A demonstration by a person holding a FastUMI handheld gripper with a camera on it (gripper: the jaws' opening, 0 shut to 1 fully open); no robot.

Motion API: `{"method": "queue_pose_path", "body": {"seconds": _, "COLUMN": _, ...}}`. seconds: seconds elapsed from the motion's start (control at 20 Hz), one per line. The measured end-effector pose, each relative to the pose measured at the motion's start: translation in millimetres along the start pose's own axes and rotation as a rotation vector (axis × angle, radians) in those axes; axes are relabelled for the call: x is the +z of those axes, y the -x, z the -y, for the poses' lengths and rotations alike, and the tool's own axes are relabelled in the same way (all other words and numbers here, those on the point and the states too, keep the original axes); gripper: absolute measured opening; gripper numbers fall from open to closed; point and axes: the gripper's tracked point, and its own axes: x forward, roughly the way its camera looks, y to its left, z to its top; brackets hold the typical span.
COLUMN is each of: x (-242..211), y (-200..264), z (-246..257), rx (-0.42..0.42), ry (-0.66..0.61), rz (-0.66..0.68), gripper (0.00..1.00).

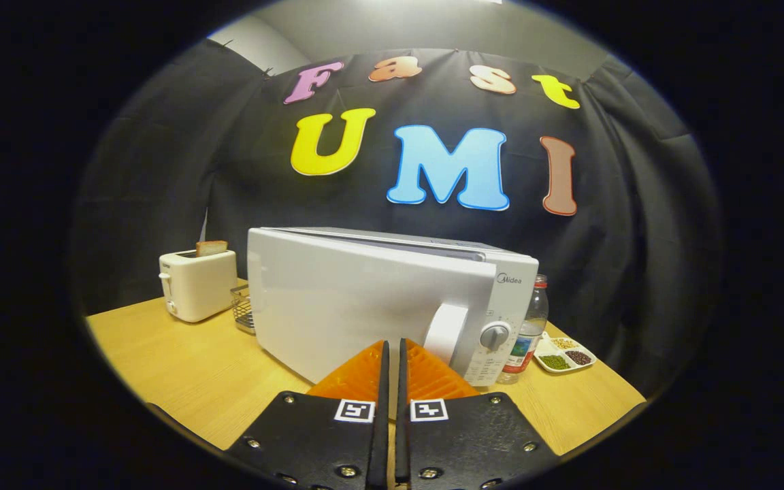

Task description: Open the microwave, put the food inside, and close the microwave door.

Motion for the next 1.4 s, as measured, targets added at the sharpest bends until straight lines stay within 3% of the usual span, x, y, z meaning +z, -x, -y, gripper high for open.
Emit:
{"method": "queue_pose_path", "body": {"seconds": 0.35, "x": 1, "y": -50, "z": 28, "rx": -0.099, "ry": 0.009, "rz": -0.003, "gripper": 0.05}}
{"method": "queue_pose_path", "body": {"seconds": 0.7, "x": -11, "y": -94, "z": 25, "rx": -0.111, "ry": -0.011, "rz": -0.059, "gripper": 0.05}}
{"method": "queue_pose_path", "body": {"seconds": 0.85, "x": -7, "y": -97, "z": 27, "rx": -0.167, "ry": 0.051, "rz": -0.018, "gripper": 0.05}}
{"method": "queue_pose_path", "body": {"seconds": 1.15, "x": -8, "y": -102, "z": 28, "rx": -0.191, "ry": 0.081, "rz": -0.023, "gripper": 0.06}}
{"method": "queue_pose_path", "body": {"seconds": 1.4, "x": -8, "y": -91, "z": 28, "rx": -0.153, "ry": 0.042, "rz": -0.085, "gripper": 0.06}}
